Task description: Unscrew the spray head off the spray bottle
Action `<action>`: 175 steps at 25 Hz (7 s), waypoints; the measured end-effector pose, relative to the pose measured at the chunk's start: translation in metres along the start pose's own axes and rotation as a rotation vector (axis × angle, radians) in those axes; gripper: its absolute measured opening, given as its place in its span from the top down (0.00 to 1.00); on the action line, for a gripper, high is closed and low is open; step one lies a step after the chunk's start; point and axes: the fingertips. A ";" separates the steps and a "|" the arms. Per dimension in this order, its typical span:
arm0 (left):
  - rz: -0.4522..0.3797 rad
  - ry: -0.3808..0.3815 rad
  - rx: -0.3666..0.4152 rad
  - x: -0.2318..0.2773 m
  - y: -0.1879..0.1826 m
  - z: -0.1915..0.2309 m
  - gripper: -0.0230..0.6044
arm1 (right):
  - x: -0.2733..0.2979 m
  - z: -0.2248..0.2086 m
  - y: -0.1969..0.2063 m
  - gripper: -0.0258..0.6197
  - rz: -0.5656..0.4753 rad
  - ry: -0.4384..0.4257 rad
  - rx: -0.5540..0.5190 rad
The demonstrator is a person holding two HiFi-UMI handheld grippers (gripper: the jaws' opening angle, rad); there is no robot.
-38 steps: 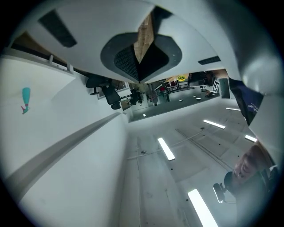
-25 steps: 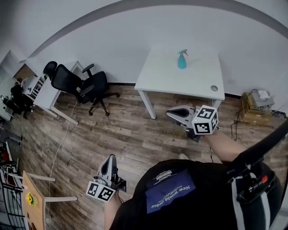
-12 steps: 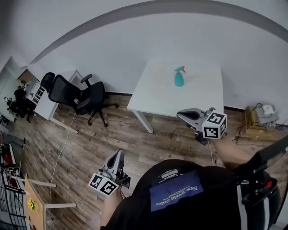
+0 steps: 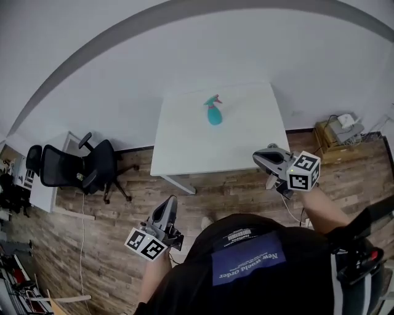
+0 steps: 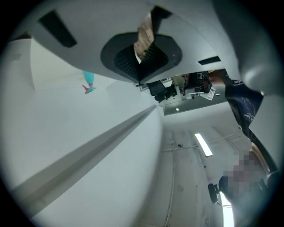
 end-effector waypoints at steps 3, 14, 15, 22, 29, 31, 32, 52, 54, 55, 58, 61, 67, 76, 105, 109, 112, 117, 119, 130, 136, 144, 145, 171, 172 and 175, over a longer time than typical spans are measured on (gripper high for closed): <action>-0.007 0.093 -0.013 0.023 0.001 0.034 0.96 | 0.008 -0.014 -0.007 0.97 -0.033 0.095 -0.012; 0.015 0.306 -0.027 0.065 -0.034 0.176 0.96 | 0.106 -0.018 -0.052 0.97 -0.122 0.287 -0.018; 0.019 0.317 -0.031 0.069 -0.033 0.187 0.96 | 0.113 -0.019 -0.053 0.97 -0.120 0.301 -0.018; 0.038 0.367 -0.078 0.103 -0.022 0.219 0.96 | 0.127 -0.043 -0.051 0.97 -0.090 0.372 0.009; 0.055 0.313 -0.053 0.167 -0.018 0.220 0.96 | 0.130 -0.112 -0.079 0.97 -0.072 0.296 0.001; 0.051 0.281 -0.039 0.186 -0.020 0.214 0.96 | 0.135 -0.134 -0.089 0.97 -0.050 0.244 -0.008; 0.053 0.266 -0.034 0.193 -0.019 0.211 0.96 | 0.138 -0.142 -0.093 0.97 -0.036 0.216 -0.015; 0.175 0.267 -0.047 0.268 0.025 0.230 0.96 | 0.192 -0.218 -0.090 0.96 0.117 0.047 -0.063; 0.187 0.302 -0.049 0.263 0.030 0.244 0.96 | 0.204 -0.212 -0.077 0.96 0.153 0.080 -0.076; 0.198 0.320 -0.043 0.261 0.033 0.251 0.96 | 0.209 -0.209 -0.072 0.96 0.171 0.095 -0.083; 0.232 0.358 -0.010 0.262 0.051 0.270 0.96 | 0.223 -0.204 -0.069 0.94 0.191 0.129 -0.085; 0.256 0.363 -0.008 0.272 0.076 0.285 0.96 | 0.229 -0.201 -0.070 0.93 0.207 0.144 -0.092; 0.374 0.348 0.086 0.298 0.154 0.296 0.96 | 0.216 -0.212 -0.072 0.93 0.235 0.190 -0.087; 0.610 0.400 0.252 0.360 0.259 0.303 0.70 | 0.179 -0.233 -0.072 0.93 0.243 0.251 -0.049; 0.844 0.504 0.544 0.446 0.351 0.278 0.28 | 0.087 -0.238 -0.077 0.93 0.206 0.426 -0.020; 0.912 0.618 0.737 0.435 0.313 0.270 0.28 | 0.122 -0.230 -0.086 0.92 0.269 0.365 -0.145; 0.988 0.676 0.892 0.421 0.282 0.271 0.29 | 0.165 -0.218 -0.085 0.77 0.399 0.284 -0.261; 1.168 0.697 1.159 0.390 0.238 0.283 0.29 | 0.233 -0.206 -0.063 0.62 0.585 0.153 -0.450; 1.234 0.682 1.222 0.377 0.225 0.290 0.29 | 0.255 -0.202 -0.056 0.62 0.627 0.122 -0.450; 1.331 0.556 1.301 0.346 0.180 0.302 0.28 | 0.306 -0.182 -0.029 0.63 0.690 0.041 -0.453; 1.341 0.539 1.282 0.341 0.175 0.300 0.28 | 0.306 -0.176 -0.034 0.70 0.685 0.071 -0.514; 1.358 0.525 1.281 0.337 0.177 0.302 0.28 | 0.300 -0.173 -0.037 0.75 0.678 0.098 -0.578; 1.358 0.525 1.281 0.337 0.176 0.301 0.29 | 0.299 -0.173 -0.037 0.75 0.677 0.095 -0.579; 0.063 0.785 0.679 0.320 -0.021 0.201 0.28 | 0.246 -0.144 -0.118 0.77 0.281 -0.319 0.029; 0.047 0.794 0.662 0.319 -0.025 0.198 0.28 | 0.245 -0.143 -0.120 0.77 0.279 -0.333 0.045; 0.033 0.834 0.661 0.312 -0.029 0.193 0.28 | 0.243 -0.138 -0.123 0.77 0.279 -0.369 0.081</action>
Point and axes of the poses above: the fingertips, and each gripper's own axes: x forward along the fingers, z to its left, y out of its underside, and after that the axes turned 9 degrees about x, right-handed
